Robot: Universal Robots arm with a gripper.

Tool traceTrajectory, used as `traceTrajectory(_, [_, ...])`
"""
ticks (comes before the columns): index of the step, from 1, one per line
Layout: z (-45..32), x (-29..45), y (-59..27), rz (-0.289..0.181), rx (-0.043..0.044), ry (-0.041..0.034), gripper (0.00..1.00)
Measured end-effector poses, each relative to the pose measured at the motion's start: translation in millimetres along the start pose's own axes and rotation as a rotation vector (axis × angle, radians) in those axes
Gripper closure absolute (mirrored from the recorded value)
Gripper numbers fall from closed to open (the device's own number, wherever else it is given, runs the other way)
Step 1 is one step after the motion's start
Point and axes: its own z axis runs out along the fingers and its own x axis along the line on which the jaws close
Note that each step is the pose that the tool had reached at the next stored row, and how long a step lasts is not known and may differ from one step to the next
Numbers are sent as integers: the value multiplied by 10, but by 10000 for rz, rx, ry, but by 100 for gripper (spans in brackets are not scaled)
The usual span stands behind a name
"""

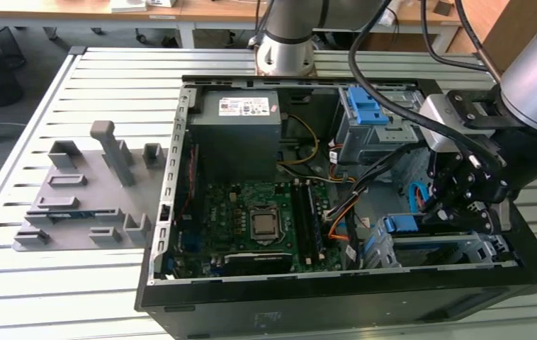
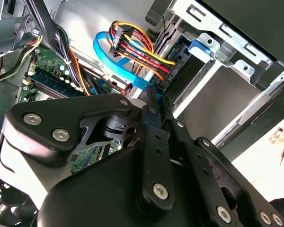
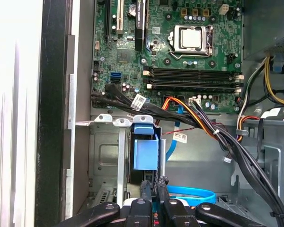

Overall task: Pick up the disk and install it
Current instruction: 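Insert the second disk wire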

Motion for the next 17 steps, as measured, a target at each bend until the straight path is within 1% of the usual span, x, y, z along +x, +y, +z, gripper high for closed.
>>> traceTrajectory(6, [21,1,-8,1,-1,2,83])
traceTrajectory(12, [26,1,-13,0,0,0,83])
traceTrajectory(14, [27,1,-14,-1,0,-2,82])
traceTrajectory(15, [25,1,-14,-1,0,-5,76])
traceTrajectory(17, [14,0,-13,-1,0,-1,76])
